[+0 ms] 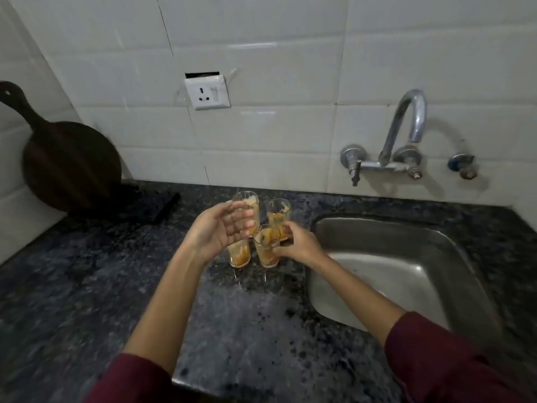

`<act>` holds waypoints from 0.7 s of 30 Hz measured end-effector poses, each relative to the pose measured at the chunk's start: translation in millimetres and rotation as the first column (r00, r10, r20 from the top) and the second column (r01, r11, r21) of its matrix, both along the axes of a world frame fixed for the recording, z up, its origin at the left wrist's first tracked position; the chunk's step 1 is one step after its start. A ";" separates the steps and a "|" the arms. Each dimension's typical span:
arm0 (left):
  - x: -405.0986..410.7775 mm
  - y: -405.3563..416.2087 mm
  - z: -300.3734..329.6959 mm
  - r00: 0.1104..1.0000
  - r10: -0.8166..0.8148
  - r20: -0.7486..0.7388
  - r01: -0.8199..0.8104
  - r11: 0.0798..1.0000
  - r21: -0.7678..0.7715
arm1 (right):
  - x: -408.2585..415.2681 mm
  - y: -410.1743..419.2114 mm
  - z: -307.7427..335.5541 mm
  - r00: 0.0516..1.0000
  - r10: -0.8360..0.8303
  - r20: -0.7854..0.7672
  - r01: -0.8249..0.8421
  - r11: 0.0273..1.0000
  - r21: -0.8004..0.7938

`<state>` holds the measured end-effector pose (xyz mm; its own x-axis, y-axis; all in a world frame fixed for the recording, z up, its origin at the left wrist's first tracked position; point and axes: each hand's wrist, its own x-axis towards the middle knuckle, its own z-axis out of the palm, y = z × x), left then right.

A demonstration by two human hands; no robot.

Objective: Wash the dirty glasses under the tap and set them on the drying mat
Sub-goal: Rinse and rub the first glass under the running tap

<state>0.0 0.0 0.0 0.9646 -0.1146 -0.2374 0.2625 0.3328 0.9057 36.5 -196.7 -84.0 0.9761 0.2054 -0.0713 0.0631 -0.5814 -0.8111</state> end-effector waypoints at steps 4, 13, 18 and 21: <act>25.3 11.7 -9.0 1.000 0.015 0.014 -0.015 1.000 0.006 | 15.4 23.8 -6.8 0.996 0.056 0.070 -0.043 0.982 -0.182; 68.7 3.9 -20.8 0.998 -0.013 0.059 0.008 0.997 0.082 | 24.0 20.1 -17.4 0.999 -0.037 0.029 0.040 0.993 -0.110; 82.4 -39.9 -20.9 0.988 -0.108 0.107 0.093 0.986 0.137 | 20.9 -35.8 8.0 0.968 -0.251 -0.017 0.251 0.968 0.027; 91.5 -77.2 -33.0 0.959 -0.243 0.148 0.189 0.933 0.307 | 21.1 -73.3 29.9 0.933 -0.359 -0.002 0.359 0.932 0.043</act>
<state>91.5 -77.2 -33.0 0.9536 -0.2779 -0.1160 0.1222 0.0051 0.9925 57.7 -270.0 -54.0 0.9856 -0.1561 -0.0644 -0.1388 -0.5317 -0.8355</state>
